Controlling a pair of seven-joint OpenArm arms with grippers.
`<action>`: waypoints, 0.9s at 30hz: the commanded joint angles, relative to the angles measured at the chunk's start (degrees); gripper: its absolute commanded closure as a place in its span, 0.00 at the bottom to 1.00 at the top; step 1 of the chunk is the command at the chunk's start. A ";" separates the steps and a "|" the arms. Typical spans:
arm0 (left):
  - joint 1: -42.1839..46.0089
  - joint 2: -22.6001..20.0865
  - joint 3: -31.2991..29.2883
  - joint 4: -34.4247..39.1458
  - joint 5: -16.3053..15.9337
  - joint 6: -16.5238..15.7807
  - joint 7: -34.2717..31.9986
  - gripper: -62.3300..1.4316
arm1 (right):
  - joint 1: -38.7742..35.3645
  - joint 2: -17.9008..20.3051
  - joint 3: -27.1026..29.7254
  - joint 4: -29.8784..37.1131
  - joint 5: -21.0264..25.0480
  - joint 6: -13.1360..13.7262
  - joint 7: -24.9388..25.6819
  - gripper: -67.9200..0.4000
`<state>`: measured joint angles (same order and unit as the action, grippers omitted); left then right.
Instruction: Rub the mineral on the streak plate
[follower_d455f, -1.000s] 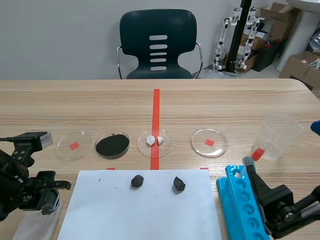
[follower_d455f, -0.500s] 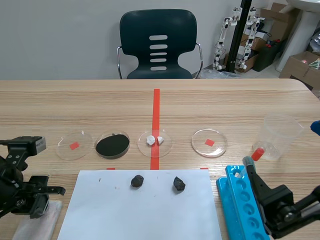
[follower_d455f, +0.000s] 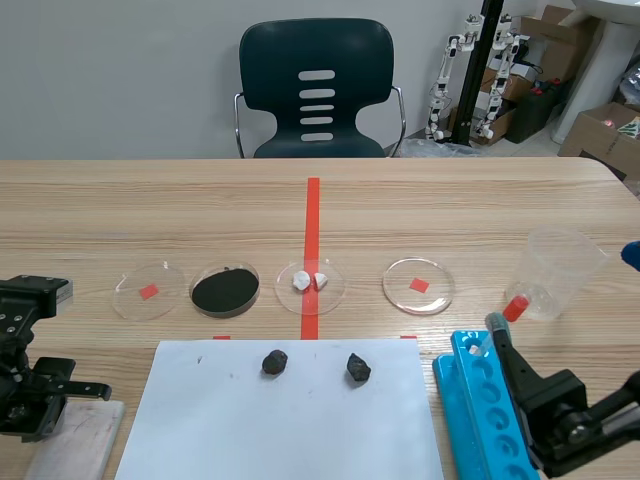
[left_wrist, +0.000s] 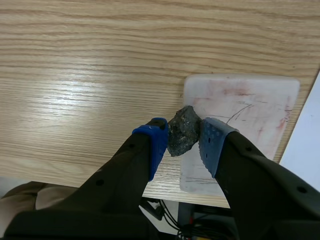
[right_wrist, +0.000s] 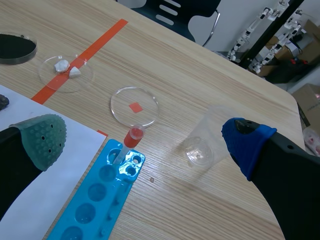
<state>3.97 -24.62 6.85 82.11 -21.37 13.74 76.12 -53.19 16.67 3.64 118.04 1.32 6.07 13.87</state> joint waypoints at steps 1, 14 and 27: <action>-0.02 -0.15 0.09 0.22 -2.38 -0.02 0.00 0.80 | 0.22 0.00 0.15 1.05 0.37 -0.22 0.83 0.00; -0.02 -0.15 2.51 0.22 -18.58 -5.55 -5.84 0.80 | 0.22 0.00 0.15 1.05 0.37 -0.22 0.83 0.00; -0.02 -0.17 2.51 0.22 -4.76 -2.16 -1.22 0.80 | 0.22 0.00 0.15 1.05 0.37 -0.22 0.83 0.00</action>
<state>3.64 -22.81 9.87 82.61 -30.39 10.74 73.71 -53.19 16.67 3.64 118.04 1.32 6.04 13.87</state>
